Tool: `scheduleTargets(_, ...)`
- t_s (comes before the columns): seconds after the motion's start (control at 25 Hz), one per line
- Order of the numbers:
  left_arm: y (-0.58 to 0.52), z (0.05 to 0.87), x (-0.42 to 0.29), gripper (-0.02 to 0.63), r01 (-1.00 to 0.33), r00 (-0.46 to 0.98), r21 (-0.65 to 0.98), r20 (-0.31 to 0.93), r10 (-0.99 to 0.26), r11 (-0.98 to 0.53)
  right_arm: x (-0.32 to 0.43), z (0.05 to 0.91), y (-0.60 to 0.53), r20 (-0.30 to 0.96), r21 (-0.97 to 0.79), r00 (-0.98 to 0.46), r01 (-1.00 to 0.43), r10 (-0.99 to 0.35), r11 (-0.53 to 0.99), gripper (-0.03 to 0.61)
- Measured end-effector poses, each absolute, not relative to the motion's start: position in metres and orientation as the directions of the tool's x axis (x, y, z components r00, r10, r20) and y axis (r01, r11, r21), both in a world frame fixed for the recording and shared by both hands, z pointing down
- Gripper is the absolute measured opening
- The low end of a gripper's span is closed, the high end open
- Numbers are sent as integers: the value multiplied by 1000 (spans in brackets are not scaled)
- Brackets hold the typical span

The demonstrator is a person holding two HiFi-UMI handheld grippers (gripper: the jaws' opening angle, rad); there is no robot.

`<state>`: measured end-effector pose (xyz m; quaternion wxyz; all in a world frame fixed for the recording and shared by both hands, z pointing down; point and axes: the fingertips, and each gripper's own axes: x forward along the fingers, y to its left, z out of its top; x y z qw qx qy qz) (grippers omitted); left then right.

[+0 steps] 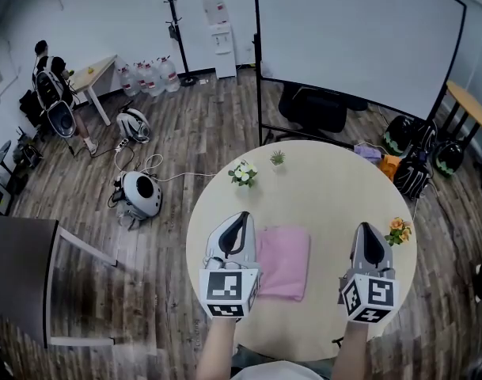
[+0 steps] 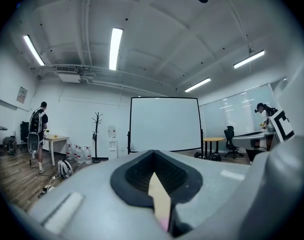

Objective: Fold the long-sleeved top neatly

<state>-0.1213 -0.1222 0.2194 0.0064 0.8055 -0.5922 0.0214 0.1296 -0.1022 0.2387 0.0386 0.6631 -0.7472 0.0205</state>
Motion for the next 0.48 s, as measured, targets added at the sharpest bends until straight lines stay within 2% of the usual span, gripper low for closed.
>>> scheduleTargets(0.48,-111,222,-128,0,-957,287,-28,50,-957,-288,128,241,-90,85,10,-111,-994,-990,113,23)
